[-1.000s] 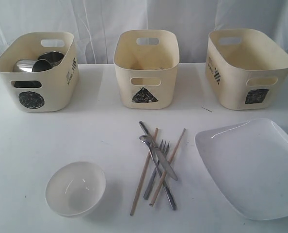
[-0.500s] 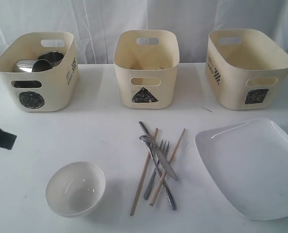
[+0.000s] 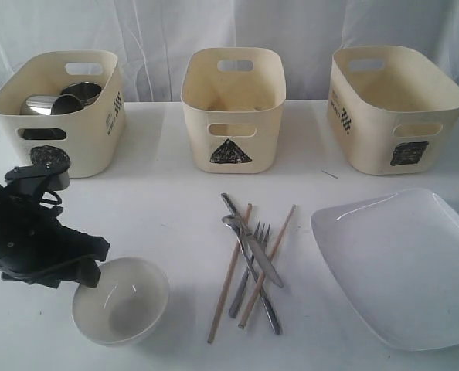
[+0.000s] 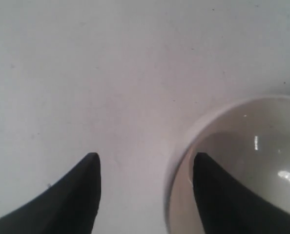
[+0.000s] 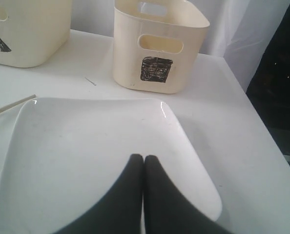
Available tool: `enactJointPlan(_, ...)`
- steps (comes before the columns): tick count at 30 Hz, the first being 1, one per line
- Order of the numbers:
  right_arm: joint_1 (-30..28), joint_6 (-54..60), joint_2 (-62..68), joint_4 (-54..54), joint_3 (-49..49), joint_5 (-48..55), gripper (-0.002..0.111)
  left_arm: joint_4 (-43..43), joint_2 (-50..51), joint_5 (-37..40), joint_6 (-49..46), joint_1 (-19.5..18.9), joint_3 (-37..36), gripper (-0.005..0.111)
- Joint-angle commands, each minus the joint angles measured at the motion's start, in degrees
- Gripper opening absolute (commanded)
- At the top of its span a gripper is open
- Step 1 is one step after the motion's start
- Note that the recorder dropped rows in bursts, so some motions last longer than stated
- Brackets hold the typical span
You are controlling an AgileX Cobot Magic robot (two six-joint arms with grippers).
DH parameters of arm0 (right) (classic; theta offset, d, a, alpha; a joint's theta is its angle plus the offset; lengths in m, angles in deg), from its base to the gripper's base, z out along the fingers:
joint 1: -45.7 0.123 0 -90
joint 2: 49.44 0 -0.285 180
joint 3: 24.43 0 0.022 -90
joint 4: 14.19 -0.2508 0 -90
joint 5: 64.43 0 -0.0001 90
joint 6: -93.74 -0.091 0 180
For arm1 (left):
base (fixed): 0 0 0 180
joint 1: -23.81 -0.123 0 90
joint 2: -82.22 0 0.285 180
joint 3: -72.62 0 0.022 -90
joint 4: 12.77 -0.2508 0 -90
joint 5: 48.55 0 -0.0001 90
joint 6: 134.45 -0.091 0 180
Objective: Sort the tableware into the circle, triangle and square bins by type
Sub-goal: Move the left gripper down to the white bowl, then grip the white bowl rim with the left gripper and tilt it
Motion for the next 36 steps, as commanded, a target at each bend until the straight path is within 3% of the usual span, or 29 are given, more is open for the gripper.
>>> enactJointPlan(1, 0.19, 0.35, -0.17, 0.49, -0.13, -0.26, 0.0, 6.62, 0.55, 0.64, -7.03, -0.12, 0.17, 0.06)
enactJointPlan(6, 0.19, 0.35, -0.17, 0.49, -0.13, -0.26, 0.0, 8.66, 0.55, -0.75, -12.06, -0.12, 0.17, 0.057)
enactJointPlan(12, 0.19, 0.35, -0.17, 0.49, -0.13, -0.26, 0.0, 8.66, 1.02, -5.3, -18.19, -0.12, 0.17, 0.02)
enactJointPlan(15, 0.19, 0.35, -0.17, 0.49, -0.13, -0.26, 0.0, 8.66, 3.54, -7.36, -18.75, -0.12, 0.17, 0.01)
enactJointPlan(23, 0.19, 0.35, -0.17, 0.49, -0.13, -0.26, 0.0, 8.66, 7.56, -2.39, -18.75, -0.12, 0.17, 0.007)
enactJointPlan(32, 0.19, 0.35, -0.17, 0.49, -0.13, -0.26, 0.0, 8.78, 6.63, -3.75, -18.52, -0.12, 0.17, 0.003)
enactJointPlan(36, 0.19, 0.35, -0.17, 0.49, -0.13, -0.26, 0.0, 11.69, 5.61, -8.39, -16.51, -0.12, 0.17, 0.003)
